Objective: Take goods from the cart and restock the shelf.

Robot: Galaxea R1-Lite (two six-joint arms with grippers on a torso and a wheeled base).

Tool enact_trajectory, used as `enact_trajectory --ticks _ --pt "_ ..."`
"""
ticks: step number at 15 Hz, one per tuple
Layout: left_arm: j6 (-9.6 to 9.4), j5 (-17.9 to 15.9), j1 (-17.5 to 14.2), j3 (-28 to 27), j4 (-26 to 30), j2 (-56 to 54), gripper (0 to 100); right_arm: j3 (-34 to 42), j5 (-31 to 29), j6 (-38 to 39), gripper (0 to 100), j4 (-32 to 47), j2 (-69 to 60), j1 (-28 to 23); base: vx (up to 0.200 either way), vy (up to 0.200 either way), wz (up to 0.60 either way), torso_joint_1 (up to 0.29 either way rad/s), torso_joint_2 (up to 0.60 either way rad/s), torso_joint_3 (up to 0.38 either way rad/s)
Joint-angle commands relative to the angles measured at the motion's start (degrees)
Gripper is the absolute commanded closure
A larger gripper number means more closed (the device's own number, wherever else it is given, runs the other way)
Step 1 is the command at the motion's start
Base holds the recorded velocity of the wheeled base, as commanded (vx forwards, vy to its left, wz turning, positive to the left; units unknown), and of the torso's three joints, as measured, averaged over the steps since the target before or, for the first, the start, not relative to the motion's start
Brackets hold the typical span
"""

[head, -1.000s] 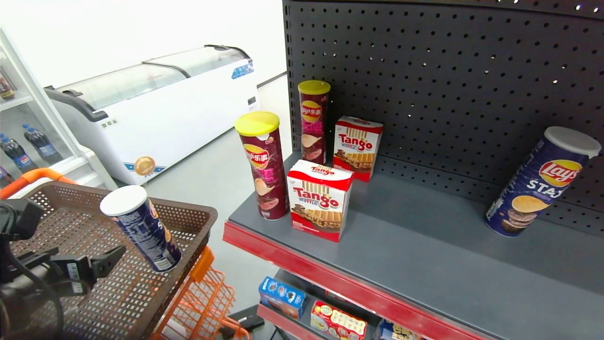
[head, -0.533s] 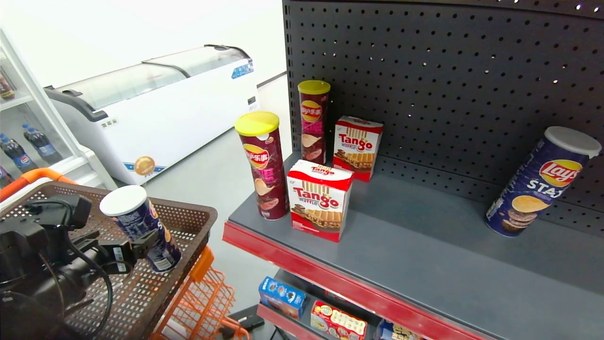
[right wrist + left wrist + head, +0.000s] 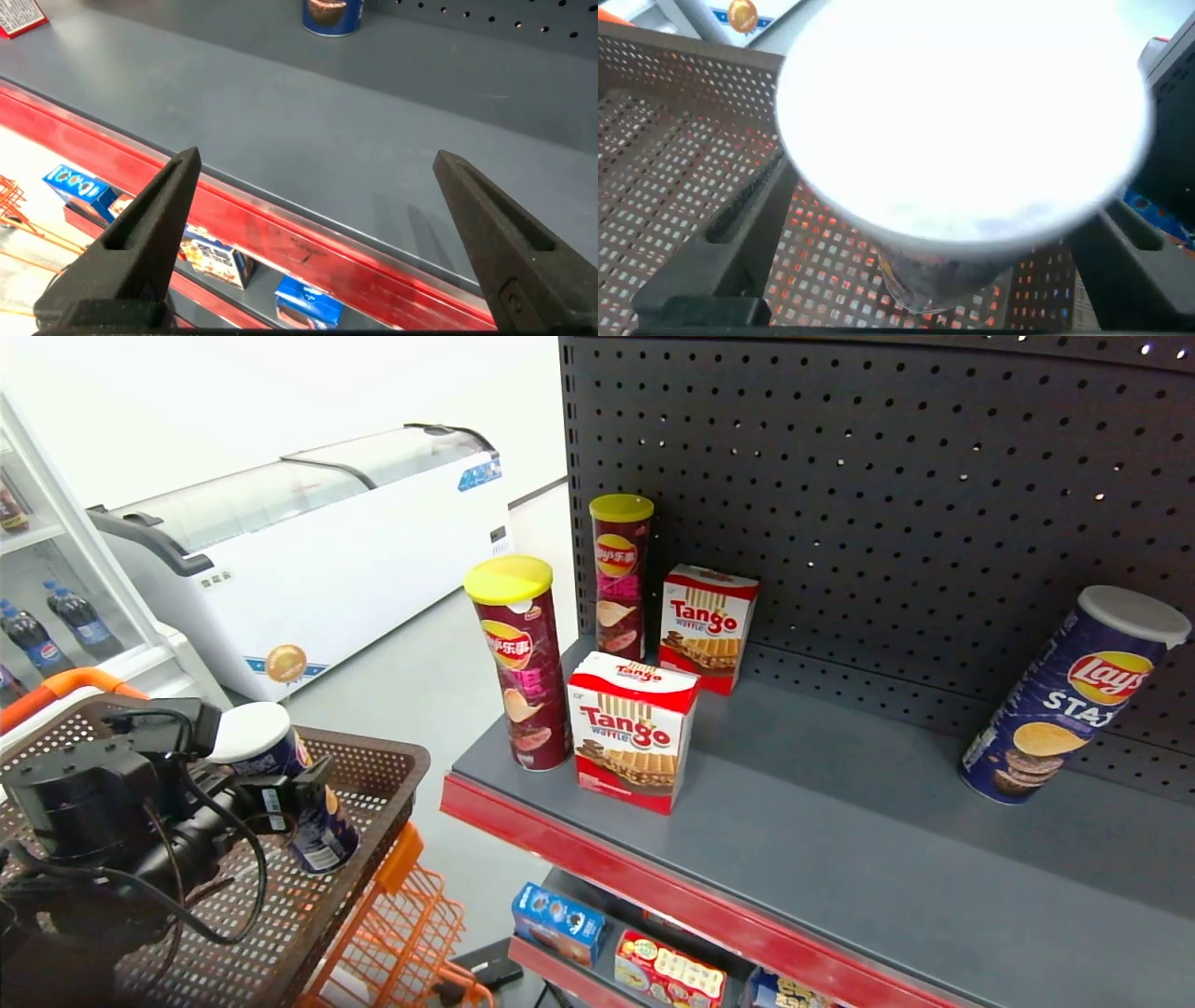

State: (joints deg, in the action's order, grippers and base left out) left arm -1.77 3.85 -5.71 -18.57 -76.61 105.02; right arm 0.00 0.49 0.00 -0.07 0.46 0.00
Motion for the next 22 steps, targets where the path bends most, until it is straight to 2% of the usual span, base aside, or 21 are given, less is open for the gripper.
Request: enact_trajectory --ticks 1,8,9,12,14,17,18,20,21,22 --pt "0.01 0.1 0.0 -1.0 0.1 2.5 0 0.0 0.0 0.0 0 0.0 0.1 0.0 0.000 0.000 0.00 0.000 0.00 0.000" --pt "0.01 0.2 -1.2 -4.0 -0.3 7.0 0 0.0 0.0 0.0 0 0.0 0.1 0.0 0.000 0.000 0.00 0.000 0.00 0.000" --pt "0.01 0.2 -1.2 -4.2 -0.7 7.3 100 0.0 0.0 0.0 0 0.0 0.1 0.0 0.000 0.000 0.00 0.000 0.00 0.000" --pt "0.01 2.2 -0.9 -5.4 -0.4 7.7 100 0.0 0.0 0.0 0 0.0 0.1 0.0 0.000 0.000 0.00 0.000 0.00 0.000" --pt "0.01 2.4 -0.6 -6.0 -0.4 7.7 100 0.0 0.0 0.0 0 0.0 0.1 0.0 0.000 0.000 0.00 0.000 0.00 0.000" --pt "0.01 2.0 2.0 -7.8 0.4 4.2 100 0.0 0.0 0.0 0 0.0 0.1 0.0 0.000 0.000 0.00 0.000 0.00 0.000" --pt "0.10 1.7 3.3 -8.2 1.6 1.5 100 0.0 0.0 0.0 0 0.0 0.1 0.0 0.000 0.000 0.00 0.000 0.00 0.000" --pt "0.10 0.1 5.8 -8.3 7.6 -5.4 100 0.0 0.0 0.0 0 0.0 0.1 0.0 0.000 0.000 0.00 0.000 0.00 0.000" --pt "0.19 -0.2 6.1 -8.2 8.6 -6.7 100 0.0 0.0 0.0 0 0.0 0.1 0.0 0.000 0.000 0.00 0.000 0.00 0.000" --pt "0.19 -1.0 7.6 -7.6 12.4 -11.4 100 0.0 0.0 0.0 0 0.0 0.1 0.0 0.000 0.000 0.00 0.000 0.00 0.000"
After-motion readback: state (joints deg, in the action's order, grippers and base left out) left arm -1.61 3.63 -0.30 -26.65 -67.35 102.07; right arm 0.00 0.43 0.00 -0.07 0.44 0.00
